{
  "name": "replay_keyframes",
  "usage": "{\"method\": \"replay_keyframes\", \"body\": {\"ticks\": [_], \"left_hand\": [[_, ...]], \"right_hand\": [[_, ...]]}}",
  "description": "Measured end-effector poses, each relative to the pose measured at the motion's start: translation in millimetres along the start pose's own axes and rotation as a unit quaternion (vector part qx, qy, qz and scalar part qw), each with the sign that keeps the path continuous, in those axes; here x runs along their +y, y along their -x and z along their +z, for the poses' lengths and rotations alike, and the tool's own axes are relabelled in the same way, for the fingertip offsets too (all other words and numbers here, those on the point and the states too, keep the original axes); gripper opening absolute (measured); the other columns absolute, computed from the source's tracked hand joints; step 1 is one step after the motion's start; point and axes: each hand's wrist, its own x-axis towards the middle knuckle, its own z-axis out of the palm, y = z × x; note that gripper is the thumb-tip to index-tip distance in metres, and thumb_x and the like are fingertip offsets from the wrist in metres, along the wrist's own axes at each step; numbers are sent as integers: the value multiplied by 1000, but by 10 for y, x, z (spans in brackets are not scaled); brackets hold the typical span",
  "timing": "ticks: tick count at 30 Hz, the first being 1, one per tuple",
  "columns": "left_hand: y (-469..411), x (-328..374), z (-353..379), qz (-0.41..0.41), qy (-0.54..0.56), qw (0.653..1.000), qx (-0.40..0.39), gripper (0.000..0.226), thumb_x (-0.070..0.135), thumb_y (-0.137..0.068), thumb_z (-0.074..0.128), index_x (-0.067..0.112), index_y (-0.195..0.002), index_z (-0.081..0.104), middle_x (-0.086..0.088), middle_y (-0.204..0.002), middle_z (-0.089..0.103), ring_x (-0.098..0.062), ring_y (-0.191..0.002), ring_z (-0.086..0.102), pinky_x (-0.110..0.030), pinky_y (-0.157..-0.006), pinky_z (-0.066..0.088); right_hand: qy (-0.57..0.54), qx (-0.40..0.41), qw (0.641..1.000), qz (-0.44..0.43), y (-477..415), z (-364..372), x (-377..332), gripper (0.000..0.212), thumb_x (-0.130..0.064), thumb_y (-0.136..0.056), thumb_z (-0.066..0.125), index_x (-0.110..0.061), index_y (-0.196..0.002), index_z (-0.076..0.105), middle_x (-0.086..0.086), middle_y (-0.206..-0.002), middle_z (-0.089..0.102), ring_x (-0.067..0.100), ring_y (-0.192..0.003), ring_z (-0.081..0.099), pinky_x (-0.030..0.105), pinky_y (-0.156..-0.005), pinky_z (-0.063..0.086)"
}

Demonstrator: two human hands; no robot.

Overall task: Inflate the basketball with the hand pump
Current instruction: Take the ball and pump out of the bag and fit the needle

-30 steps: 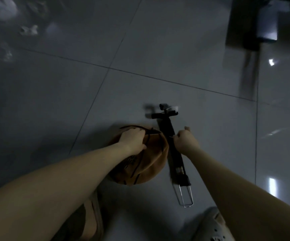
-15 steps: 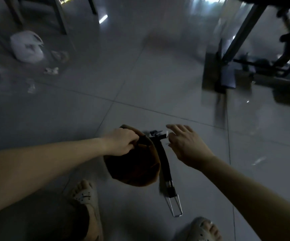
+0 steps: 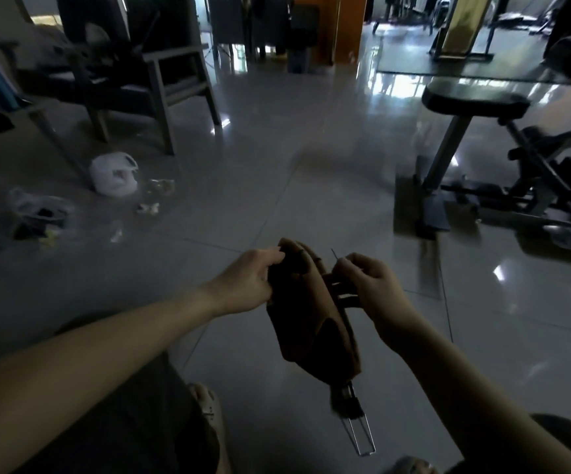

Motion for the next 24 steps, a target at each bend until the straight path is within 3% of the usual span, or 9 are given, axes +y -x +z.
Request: {"method": "replay_keyframes", "body": {"ticks": [2,5,9,12,16,17,19,22,24], "left_hand": [[75,124,-65,19,26,999,15,10,7,-91,71,13,-98,73,0,-105,71,-21,-97,69,-53,-80,55],[121,254,-181,27,53,998,27,11,1,-89,72,12,-90,75,1,-99,69,-19,-95,68,-51,-80,55],[84,255,-274,39,66,997,19,14,-4,-88,70,8,-84,74,0,-97,67,-19,-93,67,-45,-80,58],[70,282,-208,54,73,996,21,16,-4,-87,69,9,-79,72,-1,-90,65,-21,-84,65,-48,-75,56],[-29,242,-137,47,76,996,-18,13,1,-90,61,11,-94,69,-1,-97,66,-19,-96,65,-48,-90,53],[-67,239,-140,26,101,994,-32,13,7,-90,58,8,-98,68,-5,-100,67,-21,-100,65,-49,-95,51],[-158,219,-173,-38,194,979,-51,37,33,-92,53,-2,-98,65,-15,-104,68,-30,-104,62,-57,-103,43],[-244,232,-219,-153,198,966,-65,78,79,-77,58,8,-106,74,-7,-112,74,-22,-109,68,-47,-107,45],[-268,233,-194,-189,152,967,-83,65,68,-69,78,10,-98,75,-8,-97,76,-24,-92,73,-50,-96,55]], "right_hand": [[-20,48,999,12,4,4,-60,27,-25,-104,49,-7,-91,64,14,-93,74,33,-84,73,49,-74,58],[62,88,994,-15,-28,-27,-155,24,-22,-103,52,-10,-88,68,12,-96,71,27,-95,68,39,-78,56],[7,-85,995,54,-109,-78,-208,25,-31,-98,60,-8,-96,70,14,-114,68,26,-115,60,49,-97,47],[65,-81,993,57,-122,63,-190,20,-25,-98,60,-9,-99,73,14,-103,72,27,-99,70,50,-88,57],[145,22,989,19,-202,251,-37,22,-22,-94,65,-2,-87,71,19,-81,71,29,-70,68,52,-71,57],[155,40,987,9,-223,256,7,23,-23,-93,66,-3,-84,71,17,-77,70,30,-69,68,52,-68,57],[208,72,975,5,-268,273,72,21,-18,-94,63,-9,-76,68,10,-68,68,25,-60,66,40,-57,59],[342,107,933,-24,-284,379,76,28,-5,-91,53,-12,-64,60,0,-56,58,13,-45,51,24,-41,39],[387,105,915,-41,-280,389,43,28,-5,-90,52,-9,-63,59,0,-54,56,13,-45,50,24,-40,38]]}}
